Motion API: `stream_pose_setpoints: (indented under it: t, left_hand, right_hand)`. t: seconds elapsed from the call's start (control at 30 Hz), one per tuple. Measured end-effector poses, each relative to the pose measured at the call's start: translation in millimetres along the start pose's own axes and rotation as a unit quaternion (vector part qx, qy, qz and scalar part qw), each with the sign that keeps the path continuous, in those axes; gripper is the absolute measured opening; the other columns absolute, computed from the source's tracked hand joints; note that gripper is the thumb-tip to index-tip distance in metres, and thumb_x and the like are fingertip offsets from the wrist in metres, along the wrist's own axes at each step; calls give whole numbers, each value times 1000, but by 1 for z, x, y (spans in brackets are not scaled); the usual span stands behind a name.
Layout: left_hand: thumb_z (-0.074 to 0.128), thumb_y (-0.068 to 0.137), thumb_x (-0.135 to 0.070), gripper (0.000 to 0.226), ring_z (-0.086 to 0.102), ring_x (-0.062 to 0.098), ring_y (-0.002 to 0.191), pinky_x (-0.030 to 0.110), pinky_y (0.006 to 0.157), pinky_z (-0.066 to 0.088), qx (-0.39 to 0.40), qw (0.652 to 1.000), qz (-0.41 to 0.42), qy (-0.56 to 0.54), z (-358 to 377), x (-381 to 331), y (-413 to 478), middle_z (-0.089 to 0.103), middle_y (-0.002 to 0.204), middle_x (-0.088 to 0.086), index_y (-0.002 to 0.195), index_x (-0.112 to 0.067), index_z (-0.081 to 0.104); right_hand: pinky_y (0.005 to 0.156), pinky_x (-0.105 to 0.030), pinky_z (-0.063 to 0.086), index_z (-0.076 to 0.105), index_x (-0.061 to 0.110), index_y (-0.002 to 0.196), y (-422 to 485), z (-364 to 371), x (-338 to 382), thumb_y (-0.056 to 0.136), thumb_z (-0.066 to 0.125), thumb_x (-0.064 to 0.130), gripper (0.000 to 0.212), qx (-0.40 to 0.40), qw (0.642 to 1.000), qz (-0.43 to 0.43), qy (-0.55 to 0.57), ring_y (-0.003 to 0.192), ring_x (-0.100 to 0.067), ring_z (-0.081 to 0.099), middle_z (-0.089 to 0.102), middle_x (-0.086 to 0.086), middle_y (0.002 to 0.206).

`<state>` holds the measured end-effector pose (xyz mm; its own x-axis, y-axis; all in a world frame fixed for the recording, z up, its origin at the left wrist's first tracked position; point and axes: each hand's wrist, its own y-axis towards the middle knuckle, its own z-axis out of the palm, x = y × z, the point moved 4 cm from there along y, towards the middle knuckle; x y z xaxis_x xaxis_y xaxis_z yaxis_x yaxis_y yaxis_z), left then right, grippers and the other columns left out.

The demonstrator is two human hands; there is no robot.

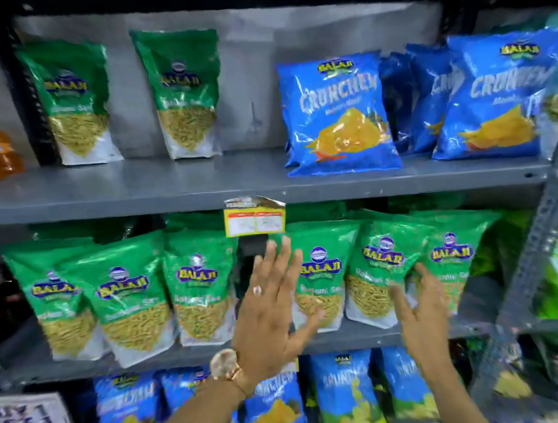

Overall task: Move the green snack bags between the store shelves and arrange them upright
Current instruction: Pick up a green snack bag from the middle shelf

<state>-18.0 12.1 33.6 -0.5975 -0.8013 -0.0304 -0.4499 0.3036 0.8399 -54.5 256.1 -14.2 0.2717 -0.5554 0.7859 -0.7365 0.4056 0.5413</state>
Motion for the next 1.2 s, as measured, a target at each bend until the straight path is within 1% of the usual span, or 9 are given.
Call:
stream_pose_setpoints:
  t: [0.13, 0.27, 0.4, 0.5, 0.57, 0.73, 0.93, 1.13, 1.2]
  left_hand:
    - [48, 93, -53, 82, 8, 29, 153, 41, 125, 6, 123, 992, -13, 23, 85, -15, -25, 11, 164, 12, 154, -7, 17]
    - [55, 88, -53, 91, 15, 35, 150, 44, 123, 10, 204, 970, -38, 126, 152, -6, -33, 13, 162, 18, 153, -3, 15]
    - [59, 83, -52, 99, 13, 39, 150, 47, 122, 11, 256, 946, -101, 170, 183, 5, -40, 11, 162, 22, 153, 1, 12]
    - [62, 83, -50, 103, 10, 38, 150, 47, 122, 13, 272, 940, -113, 173, 193, 6, -42, 8, 162, 23, 153, 0, 7]
    - [65, 81, -47, 104, 6, 37, 150, 47, 122, 13, 278, 937, -119, 173, 196, 7, -42, 8, 161, 24, 153, 1, 8]
    - [67, 80, -47, 109, 3, 42, 150, 48, 123, 8, 308, 922, -129, 194, 204, 5, -44, 0, 160, 26, 152, 3, 3]
    - [76, 73, -33, 99, 27, 44, 145, 51, 117, 32, 287, 927, -132, 204, 205, 4, -38, 26, 156, 30, 148, 6, 25]
    - [62, 82, -49, 105, 8, 41, 150, 51, 122, 21, 285, 939, -119, 150, 202, 6, -41, 6, 160, 27, 151, 2, 1]
    - [53, 87, -57, 103, 2, 37, 151, 51, 123, 18, 264, 951, -122, 106, 196, 3, -45, 0, 161, 25, 151, 2, -2]
  right_hand:
    - [105, -35, 38, 48, 15, 126, -2, 19, -69, 82, 68, -2, 51, 94, 987, 107, 73, 127, -38, 49, 55, -16, 128]
    - [114, -44, 32, 29, -1, 147, 19, 31, -119, 79, 77, 25, 87, 178, 962, 208, 7, 142, -33, 34, 34, -16, 154]
    - [108, -45, 40, 30, 2, 147, 42, 48, -140, 72, 83, 31, 96, 207, 954, 215, 36, 136, -33, 42, 41, -14, 151]
    - [84, -41, 49, 50, 3, 128, 51, 63, -151, 66, 86, 29, 76, 190, 954, 223, 55, 99, -24, 60, 62, -6, 109]
    - [72, -40, 49, 55, 0, 116, 53, 69, -155, 64, 87, 29, 68, 166, 960, 215, 66, 84, -20, 58, 59, -5, 91]
    - [89, -27, 37, 35, 3, 138, 50, 74, -159, 70, 83, 35, 89, 161, 956, 218, 110, 107, -12, 44, 48, 0, 114]
    - [92, -24, 41, 37, 12, 143, 38, 60, -152, 71, 83, 33, 87, 125, 970, 174, 117, 113, -7, 49, 55, 6, 123]
    - [85, 1, 40, 41, 21, 142, 5, 28, -146, 73, 82, 30, 81, 93, 970, 164, 156, 104, 28, 50, 53, 30, 120]
    - [90, -8, 45, 45, 22, 138, -7, 16, -140, 74, 81, 30, 74, 94, 968, 173, 159, 107, 21, 53, 59, 25, 121]
